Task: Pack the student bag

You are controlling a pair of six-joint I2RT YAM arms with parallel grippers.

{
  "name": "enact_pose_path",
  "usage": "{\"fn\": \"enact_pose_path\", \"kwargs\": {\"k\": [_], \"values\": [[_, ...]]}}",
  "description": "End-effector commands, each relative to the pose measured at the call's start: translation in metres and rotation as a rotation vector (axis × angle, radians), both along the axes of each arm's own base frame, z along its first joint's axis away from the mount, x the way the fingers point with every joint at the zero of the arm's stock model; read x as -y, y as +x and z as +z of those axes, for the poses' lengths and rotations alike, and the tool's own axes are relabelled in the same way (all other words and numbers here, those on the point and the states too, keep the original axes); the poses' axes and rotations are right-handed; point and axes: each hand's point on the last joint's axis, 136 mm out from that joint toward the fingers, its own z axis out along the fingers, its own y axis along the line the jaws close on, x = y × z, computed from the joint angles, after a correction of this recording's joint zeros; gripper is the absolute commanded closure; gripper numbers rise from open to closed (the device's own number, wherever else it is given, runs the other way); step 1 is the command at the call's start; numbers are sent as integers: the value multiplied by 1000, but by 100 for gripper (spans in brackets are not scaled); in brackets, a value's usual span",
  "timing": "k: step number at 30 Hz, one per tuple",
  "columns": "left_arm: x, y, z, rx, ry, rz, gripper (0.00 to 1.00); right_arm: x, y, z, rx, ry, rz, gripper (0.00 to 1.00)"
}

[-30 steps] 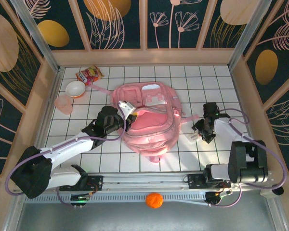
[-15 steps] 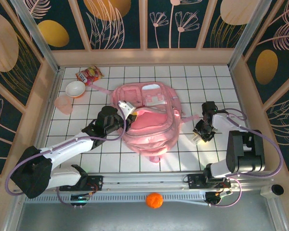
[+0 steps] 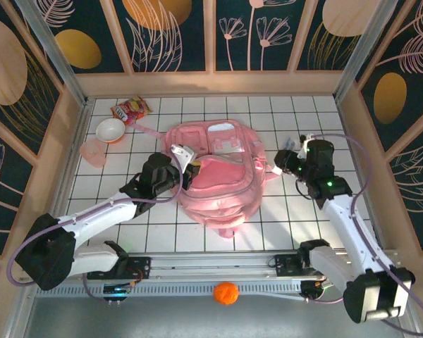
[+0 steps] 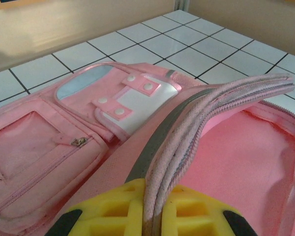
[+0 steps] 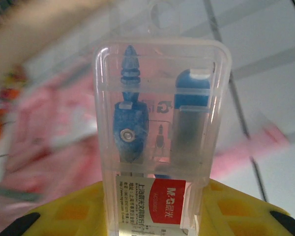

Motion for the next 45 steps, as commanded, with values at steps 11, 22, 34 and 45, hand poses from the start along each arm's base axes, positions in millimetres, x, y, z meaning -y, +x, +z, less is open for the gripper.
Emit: {"fn": "enact_pose_path", "kwargs": {"k": [11, 22, 34, 45], "values": [[12, 15, 53, 0, -197, 46, 92, -144, -36, 13, 581, -630, 951, 73], [14, 16, 65, 15, -211, 35, 92, -178, -22, -33, 645, -1024, 1159, 71], [18, 18, 54, -18, -210, 32, 92, -174, -49, -28, 682, -1084, 1185, 68], [17, 12, 63, 10, -219, 11, 92, -192, -38, -39, 667, -1090, 1199, 66]]}}
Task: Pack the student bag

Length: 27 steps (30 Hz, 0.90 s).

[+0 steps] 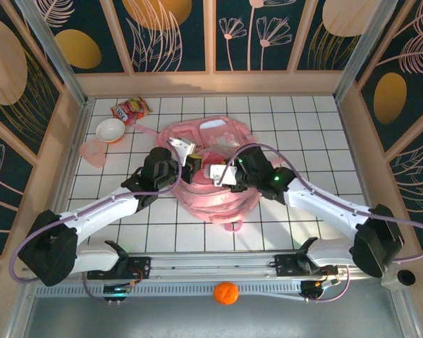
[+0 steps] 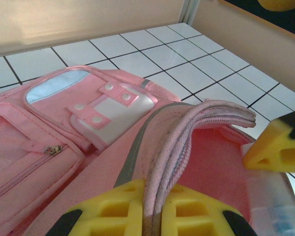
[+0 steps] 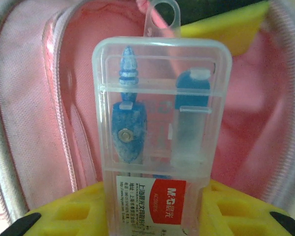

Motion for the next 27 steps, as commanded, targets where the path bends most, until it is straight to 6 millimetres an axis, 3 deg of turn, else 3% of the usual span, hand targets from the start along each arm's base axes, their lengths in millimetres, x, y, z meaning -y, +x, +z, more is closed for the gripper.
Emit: {"fn": "enact_pose_path", "kwargs": {"k": [1, 6, 12, 15, 18, 21, 27], "values": [[9, 1, 53, 116, -118, -25, 92, -5, 14, 3, 18, 11, -24, 64], [7, 1, 53, 118, -111, -20, 92, 0, 27, 11, -23, 77, -79, 52], [8, 2, 54, 120, -113, -19, 92, 12, 32, 16, -27, 97, -147, 46], [9, 2, 55, 123, -115, -23, 92, 17, 31, 19, -37, 108, -174, 46], [9, 2, 54, 123, -114, -25, 92, 23, 29, 24, -68, 152, -215, 54], [12, -3, 51, 128, -103, -57, 92, 28, 24, 39, -97, 265, -257, 58], [22, -27, 28, 203, 17, -246, 92, 41, -5, 86, -97, 580, -262, 56]]}}
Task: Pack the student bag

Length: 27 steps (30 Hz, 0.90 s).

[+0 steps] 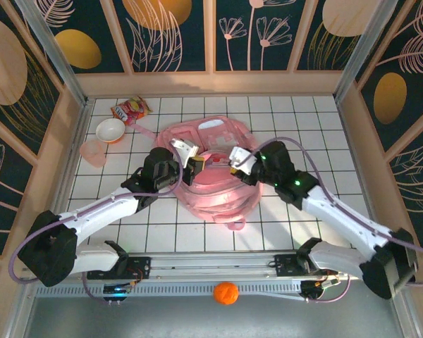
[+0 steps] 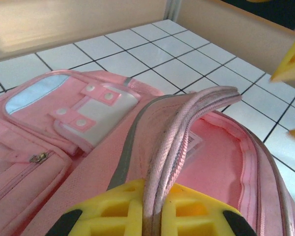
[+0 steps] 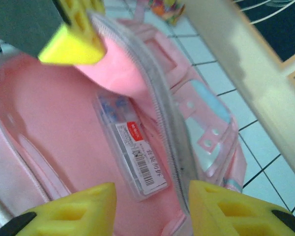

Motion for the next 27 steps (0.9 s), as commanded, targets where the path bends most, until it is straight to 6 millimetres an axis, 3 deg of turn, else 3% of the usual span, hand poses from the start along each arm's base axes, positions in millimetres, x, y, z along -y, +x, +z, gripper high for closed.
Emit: {"fn": "enact_pose_path", "kwargs": {"k": [1, 6, 9, 11, 15, 20, 22, 27], "values": [[15, -23, 19, 180, 23, -206, 92, 3, -16, 34, 1, 248, -17, 55], [20, -63, -46, 239, 324, -523, 86, 21, -33, 38, -12, 399, -55, 50], [15, -68, -81, 220, 453, -570, 78, 24, -37, 26, -47, 385, -67, 49], [17, -67, -82, 197, 453, -565, 65, 24, -39, 21, -62, 366, -65, 49], [20, -75, -51, 260, 343, -551, 39, 20, -41, 10, -74, 269, -35, 48], [-15, -62, -18, 257, 266, -394, 28, 4, -45, -10, -99, 102, -15, 48], [-34, -57, -23, 232, 328, -345, 27, 2, -42, -12, -98, 103, -17, 48], [-80, -60, -63, 140, 604, -330, 28, -1, -41, -11, -51, 123, 4, 48]]}}
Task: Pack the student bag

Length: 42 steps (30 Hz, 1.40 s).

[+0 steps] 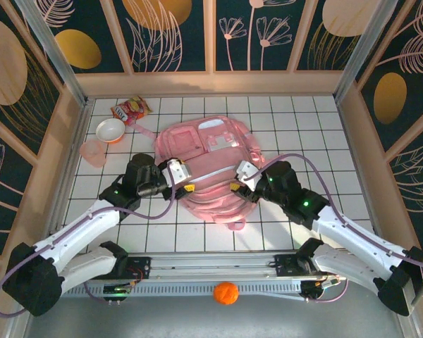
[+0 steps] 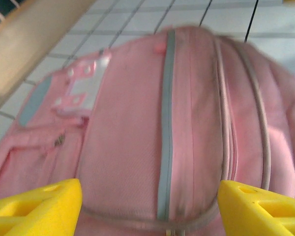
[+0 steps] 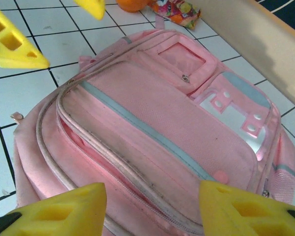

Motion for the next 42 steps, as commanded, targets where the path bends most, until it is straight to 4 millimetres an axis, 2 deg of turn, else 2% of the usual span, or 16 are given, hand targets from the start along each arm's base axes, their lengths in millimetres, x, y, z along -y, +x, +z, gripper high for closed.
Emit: {"fn": "enact_pose_path", "kwargs": {"k": [1, 4, 9, 13, 19, 23, 26, 28, 32, 36, 38, 41, 42], "values": [[-33, -12, -43, -84, 240, 15, 28, -1, 4, 10, 68, 16, 4, 48], [-31, -6, -43, -68, 238, 18, 28, -2, 1, 10, 78, 29, 16, 48], [-34, 9, -68, -96, 341, 31, 27, -2, -2, 6, 58, 38, 22, 49], [-25, 15, -72, -88, 318, 6, 29, -1, -4, 3, 39, 57, 16, 49], [-7, -1, -74, -160, 258, -106, 49, 0, -8, 4, 39, 91, 17, 49], [4, -16, -69, -196, 184, -186, 55, 2, -7, 4, 18, 123, -13, 50], [7, -22, -69, -224, 166, -205, 64, 4, -4, 9, -9, 189, -53, 49], [7, -24, -71, -234, 161, -206, 67, 8, 0, 10, -51, 244, -110, 47], [4, -13, -72, -212, 148, -129, 55, 21, 8, 2, -184, 340, -257, 45], [0, -1, -73, -185, 148, -62, 55, 38, 14, -13, -371, 427, -456, 41], [-1, 1, -73, -187, 152, -45, 62, 49, 14, -27, -472, 456, -570, 41], [-1, -1, -73, -207, 147, -42, 81, 67, 11, -48, -613, 507, -758, 41], [-1, -2, -72, -219, 143, -43, 85, 74, 8, -56, -656, 513, -819, 41]]}}
